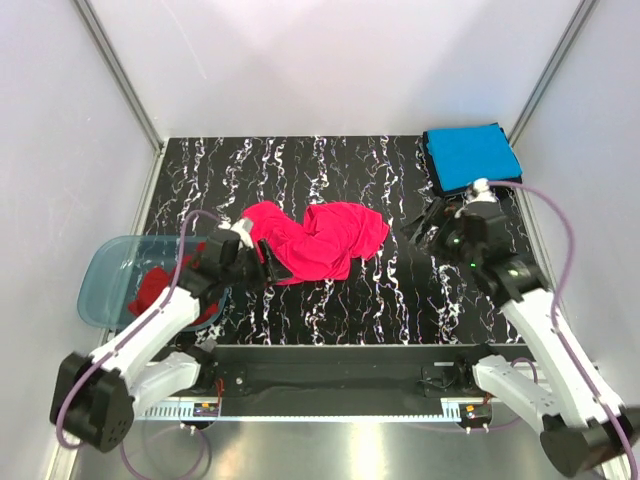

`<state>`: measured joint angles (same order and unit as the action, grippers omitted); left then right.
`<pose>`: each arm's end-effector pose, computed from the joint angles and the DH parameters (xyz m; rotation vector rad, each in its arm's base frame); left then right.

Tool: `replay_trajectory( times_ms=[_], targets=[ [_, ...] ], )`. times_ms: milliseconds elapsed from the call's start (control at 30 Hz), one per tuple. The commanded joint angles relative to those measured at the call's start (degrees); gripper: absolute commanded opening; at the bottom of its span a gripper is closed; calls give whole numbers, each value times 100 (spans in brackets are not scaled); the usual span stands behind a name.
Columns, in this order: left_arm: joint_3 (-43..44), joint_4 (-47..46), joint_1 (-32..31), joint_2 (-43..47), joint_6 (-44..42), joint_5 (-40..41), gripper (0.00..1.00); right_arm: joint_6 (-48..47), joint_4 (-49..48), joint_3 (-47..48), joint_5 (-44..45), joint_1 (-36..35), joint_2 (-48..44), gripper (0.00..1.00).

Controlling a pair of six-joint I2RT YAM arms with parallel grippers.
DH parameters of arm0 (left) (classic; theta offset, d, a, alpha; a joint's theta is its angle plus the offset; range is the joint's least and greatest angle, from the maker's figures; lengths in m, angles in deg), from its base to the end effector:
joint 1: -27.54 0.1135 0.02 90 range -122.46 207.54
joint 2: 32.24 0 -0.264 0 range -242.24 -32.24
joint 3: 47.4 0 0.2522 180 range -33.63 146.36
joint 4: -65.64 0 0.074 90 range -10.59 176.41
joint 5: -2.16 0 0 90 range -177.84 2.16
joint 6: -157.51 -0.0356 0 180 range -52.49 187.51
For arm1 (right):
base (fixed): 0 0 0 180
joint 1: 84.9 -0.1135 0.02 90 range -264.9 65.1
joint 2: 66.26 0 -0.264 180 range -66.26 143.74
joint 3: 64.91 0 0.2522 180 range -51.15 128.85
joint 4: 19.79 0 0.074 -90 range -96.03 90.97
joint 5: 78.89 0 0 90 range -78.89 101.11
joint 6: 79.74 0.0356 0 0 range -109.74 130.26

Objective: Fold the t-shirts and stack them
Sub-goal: Move the tshirt to the center of the board, then flatten the tshirt out

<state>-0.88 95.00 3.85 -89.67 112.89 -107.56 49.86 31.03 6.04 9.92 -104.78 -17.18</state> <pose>0.1852 -0.0944 0.2188 -0.2649 2.4232 -0.9863 0.1662 0.0609 0.3539 0.3540 2.1133 0.6461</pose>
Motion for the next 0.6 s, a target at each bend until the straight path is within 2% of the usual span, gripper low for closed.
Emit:
replay_trajectory(
  times_ms=[0,33,100,233,267,433,567],
  targets=[
    [521,512,-22,777,-784,907,64,373,-660,-769,-178,-42,610,87],
    [739,906,-22,794,-1003,1240,66,408,-969,-910,-484,-34,907,79],
    [934,1208,-31,673,-1189,1427,67,461,-1732,-1165,-593,-42,1269,72],
    [1102,1394,-31,259,-1366,1121,68,277,-2193,-807,284,-42,2384,59],
    [1110,1376,-31,137,-1357,1059,68,207,-2246,-649,504,-34,2909,56],
    [1224,1104,-119,-513,-1506,778,68,-320,-2379,537,497,-34,4659,47],
    [1619,708,-417,-1162,-1690,917,70,-724,-2431,1109,348,19,5286,48]
  ],
)
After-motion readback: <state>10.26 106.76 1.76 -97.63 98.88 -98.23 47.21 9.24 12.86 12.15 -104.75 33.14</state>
